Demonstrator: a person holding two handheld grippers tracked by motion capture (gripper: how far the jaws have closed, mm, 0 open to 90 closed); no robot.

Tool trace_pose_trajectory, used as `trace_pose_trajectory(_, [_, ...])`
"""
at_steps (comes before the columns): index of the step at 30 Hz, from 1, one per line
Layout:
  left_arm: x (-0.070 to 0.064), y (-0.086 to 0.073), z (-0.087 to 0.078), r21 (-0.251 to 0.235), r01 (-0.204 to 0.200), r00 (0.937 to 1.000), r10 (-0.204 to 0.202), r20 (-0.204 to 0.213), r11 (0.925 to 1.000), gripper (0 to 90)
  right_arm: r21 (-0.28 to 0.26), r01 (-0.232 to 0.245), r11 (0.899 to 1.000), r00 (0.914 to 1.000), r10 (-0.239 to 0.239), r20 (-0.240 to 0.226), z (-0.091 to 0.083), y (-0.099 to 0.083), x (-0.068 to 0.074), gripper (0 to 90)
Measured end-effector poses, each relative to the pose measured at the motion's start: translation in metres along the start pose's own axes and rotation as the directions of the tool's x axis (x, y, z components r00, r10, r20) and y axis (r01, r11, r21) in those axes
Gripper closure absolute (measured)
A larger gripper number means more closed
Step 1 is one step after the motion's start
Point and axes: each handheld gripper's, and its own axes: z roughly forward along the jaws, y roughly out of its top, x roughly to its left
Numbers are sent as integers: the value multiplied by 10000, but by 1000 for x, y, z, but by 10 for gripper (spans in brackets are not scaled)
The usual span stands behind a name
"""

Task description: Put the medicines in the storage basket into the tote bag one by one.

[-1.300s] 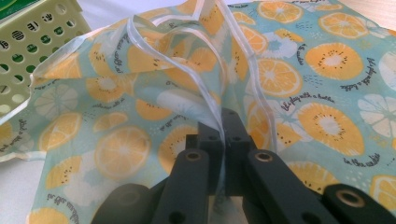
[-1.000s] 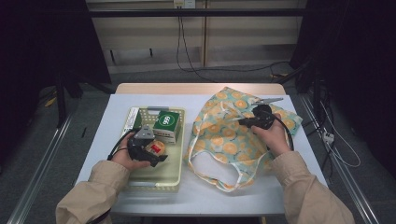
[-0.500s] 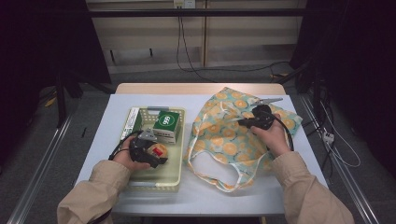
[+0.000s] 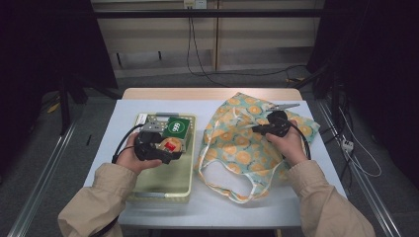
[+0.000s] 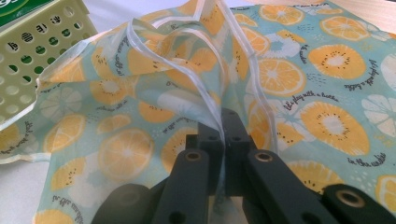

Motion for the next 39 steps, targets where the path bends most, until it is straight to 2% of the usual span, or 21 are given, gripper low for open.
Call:
trace_pose_trajectory(4, [-14, 26, -3, -248, -338, 9990, 345, 289, 9991, 203, -40, -41, 10000, 10000, 41, 3, 0, 1, 0, 893])
trace_pose_trajectory(5, [-17, 32, -2, -236, -483, 9984, 490, 289, 9986, 203, -54, -48, 10000, 10000, 48, -1, -1, 1, 0, 894])
trace_pose_trajectory(6, [-22, 38, -1, -280, -514, 9986, 516, 81, 9983, 203, -33, -78, 10000, 10000, 78, 6, -1, 2, 0, 894])
trace_pose_trajectory(7, [-24, 43, 1, -347, -655, 9968, 670, 438, 9972, 203, -10, -107, 9999, 9999, 107, 34, -2, 3, -1, 894])
trace_pose_trajectory(10, [-36, 58, 9, -456, -854, 9941, 882, 630, 9953, 203, -150, -138, 9998, 9998, 140, 113, -6, 9, -2, 894])
trace_pose_trajectory(15, [-60, 83, 32, -798, -1184, 9869, 1262, 1006, 9898, 203, -345, -111, 9993, 9996, 120, 253, -10, 21, -5, 894])
trace_pose_trajectory(22, [-87, 102, 74, -838, -1644, 9730, 1756, 1497, 9828, 203, -409, -164, 9990, 9996, 174, 241, -10, 26, -5, 894])
trace_pose_trajectory(26, [-89, 105, 97, -684, -1649, 9718, 1739, 1593, 9839, 203, -457, -224, 9987, 9996, 232, 176, -11, 26, -6, 894])
trace_pose_trajectory(29, [-88, 105, 113, -588, -1506, 9754, 1580, 1535, 9868, 203, -492, -223, 9985, 9997, 228, 98, -13, 26, -6, 894])
trace_pose_trajectory(31, [-87, 105, 122, -587, -1466, 9749, 1543, 1604, 9875, 203, -541, -233, 9983, 9997, 236, 48, -14, 26, -7, 894])
trace_pose_trajectory(34, [-84, 105, 137, -467, -1164, 9790, 1226, 1628, 9921, 203, -654, -345, 9973, 9994, 346, 4, -18, 26, -8, 894])
trace_pose_trajectory(36, [-82, 105, 145, -159, -1357, 9789, 1366, 1518, 9906, 203, -663, -331, 9973, 9994, 333, 14, -20, 26, -9, 894])
trace_pose_trajectory(39, [-82, 106, 155, -54, -1422, 9788, 1415, 1478, 9898, 203, -652, -332, 9973, 9994, 334, 34, -23, 26, -10, 894])
